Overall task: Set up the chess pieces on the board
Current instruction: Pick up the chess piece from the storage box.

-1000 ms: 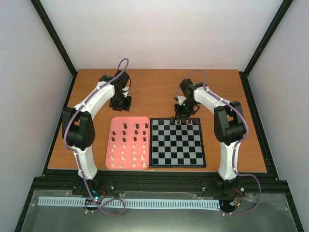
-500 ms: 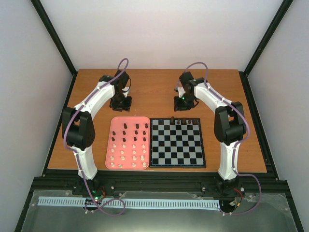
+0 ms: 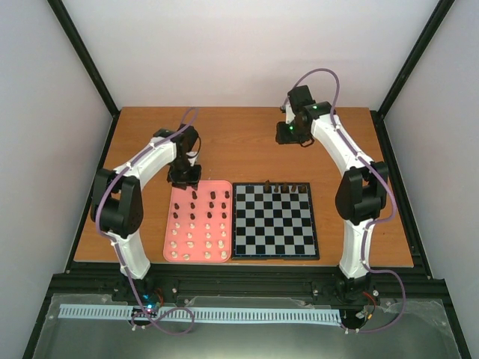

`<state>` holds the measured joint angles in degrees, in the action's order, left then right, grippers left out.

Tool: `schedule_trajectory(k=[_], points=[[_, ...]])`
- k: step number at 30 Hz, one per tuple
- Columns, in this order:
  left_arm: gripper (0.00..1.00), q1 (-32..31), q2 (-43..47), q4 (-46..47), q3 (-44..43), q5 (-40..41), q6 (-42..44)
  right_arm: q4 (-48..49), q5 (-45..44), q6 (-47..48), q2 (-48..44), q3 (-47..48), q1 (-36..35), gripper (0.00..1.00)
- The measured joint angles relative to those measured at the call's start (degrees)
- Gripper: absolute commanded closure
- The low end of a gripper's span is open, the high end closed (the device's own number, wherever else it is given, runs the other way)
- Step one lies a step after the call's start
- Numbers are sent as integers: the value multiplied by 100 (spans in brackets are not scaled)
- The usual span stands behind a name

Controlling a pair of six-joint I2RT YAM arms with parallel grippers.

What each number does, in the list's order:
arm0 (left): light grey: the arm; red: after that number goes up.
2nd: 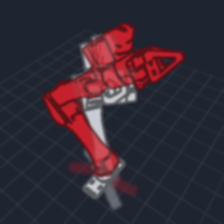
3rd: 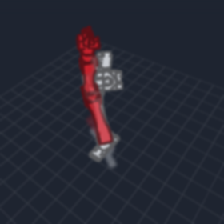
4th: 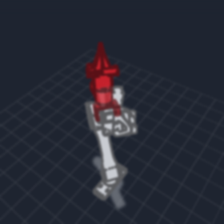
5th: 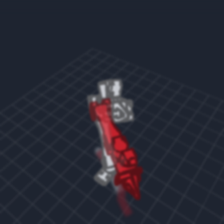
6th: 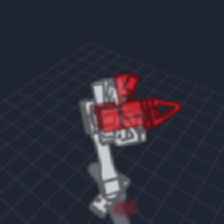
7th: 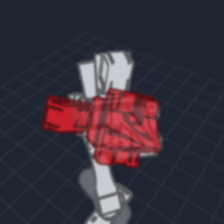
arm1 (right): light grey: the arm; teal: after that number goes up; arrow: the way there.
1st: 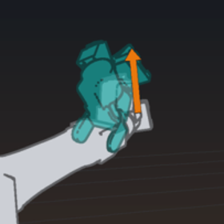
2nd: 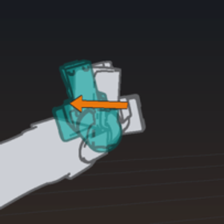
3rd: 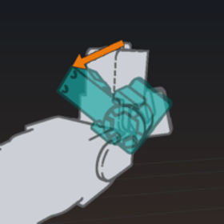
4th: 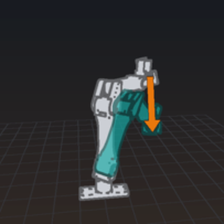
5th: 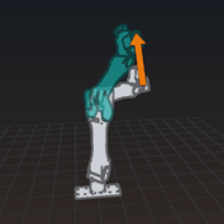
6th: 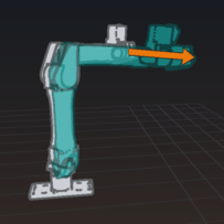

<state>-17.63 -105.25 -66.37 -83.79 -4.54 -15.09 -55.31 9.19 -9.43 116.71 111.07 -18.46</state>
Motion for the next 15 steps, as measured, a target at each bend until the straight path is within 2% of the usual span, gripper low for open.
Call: schedule_trajectory(k=[10,13,15], points=[[58,0,-20,269,363,-205,-57,-192,-68,85,-24,-153,129,57],[59,-9,-90,365,411,-232,-63,-201,-66,109,-44,-153,162,47],[59,-11,-157,411,437,-245,-72,-219,-66,142,-72,-153,188,43]])
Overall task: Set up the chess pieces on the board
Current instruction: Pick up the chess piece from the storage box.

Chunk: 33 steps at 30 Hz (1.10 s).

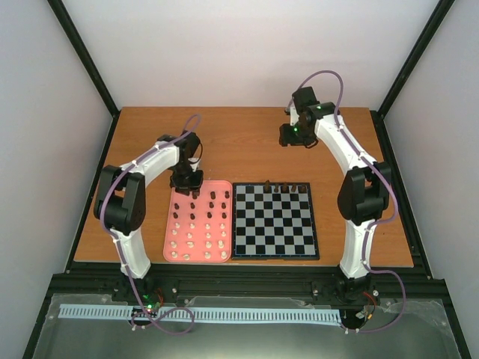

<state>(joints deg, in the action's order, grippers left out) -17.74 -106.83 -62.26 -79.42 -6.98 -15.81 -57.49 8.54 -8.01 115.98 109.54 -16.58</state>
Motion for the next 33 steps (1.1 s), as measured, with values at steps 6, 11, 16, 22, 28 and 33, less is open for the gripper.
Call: schedule_trajectory(k=[6,11,16,22,28,33], points=[[61,0,-195,142,37,-11,-7,-20,-15,24,-111,0,44,42],[73,0,-315,254,39,-4,-33,-22,-17,26,-195,0,44,41],[95,0,-466,319,37,33,-66,-48,-17,39,-205,0,46,38],[99,0,-466,271,-9,142,-85,-70,-17,52,-227,-2,48,38],[99,-13,-468,-24,-529,348,-85,-79,-42,59,-374,-15,57,31],[99,-326,-450,-350,-1648,348,-90,-61,-114,52,-564,-177,94,5]])
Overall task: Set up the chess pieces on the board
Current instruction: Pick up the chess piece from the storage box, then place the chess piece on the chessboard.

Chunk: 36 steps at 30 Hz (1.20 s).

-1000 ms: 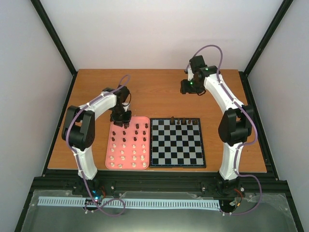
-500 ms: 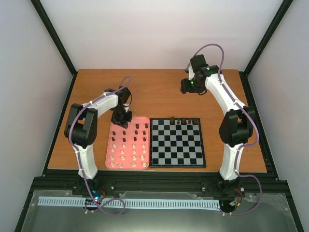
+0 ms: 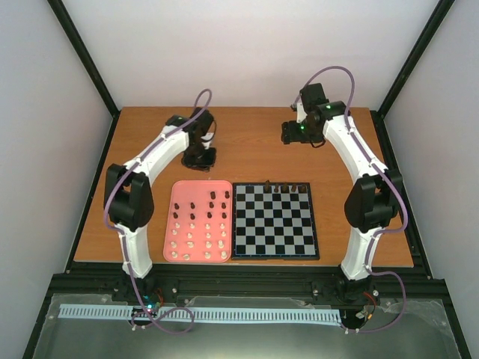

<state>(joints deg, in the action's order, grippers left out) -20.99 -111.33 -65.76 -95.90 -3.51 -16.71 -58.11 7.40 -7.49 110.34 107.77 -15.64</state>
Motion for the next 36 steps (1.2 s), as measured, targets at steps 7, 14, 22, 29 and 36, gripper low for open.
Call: schedule_trajectory(k=[7,14,22,29,36], points=[[99,-1421,-313,-188,-1246,-625,2,4,-138,-52,-59,-144,57,0],[99,-2103,-1239,-365,-1692,-1075,44,26,-205,-55,-138,-269,66,0],[99,-2100,-1333,-321,-1515,-1003,44,52,-249,-52,-459,-542,79,0],[99,-2100,-1849,-295,-1836,-933,44,52,-251,-48,-518,-586,122,0],[99,-2100,-2223,-306,-2223,-763,42,50,-243,-46,-518,-586,208,0]])
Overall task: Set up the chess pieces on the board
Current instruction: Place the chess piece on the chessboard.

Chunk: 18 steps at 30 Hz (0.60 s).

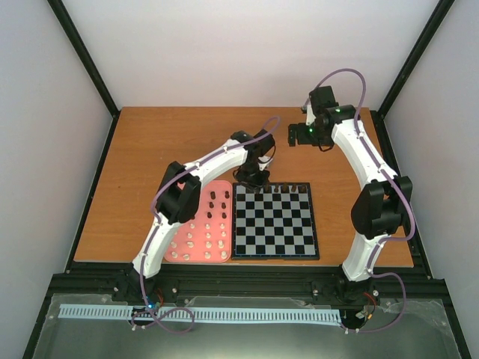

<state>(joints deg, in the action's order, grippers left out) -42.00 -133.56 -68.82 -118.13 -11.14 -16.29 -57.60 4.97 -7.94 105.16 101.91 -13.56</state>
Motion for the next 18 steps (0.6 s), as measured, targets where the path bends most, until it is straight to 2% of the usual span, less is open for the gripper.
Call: schedule_trajectory(k=[10,18], points=[[99,0,-343,-4,-619,168,0,2,20,2,0,0,186,0],[99,0,-420,-131,-702,275,20,4,50,2,0,0,190,0]])
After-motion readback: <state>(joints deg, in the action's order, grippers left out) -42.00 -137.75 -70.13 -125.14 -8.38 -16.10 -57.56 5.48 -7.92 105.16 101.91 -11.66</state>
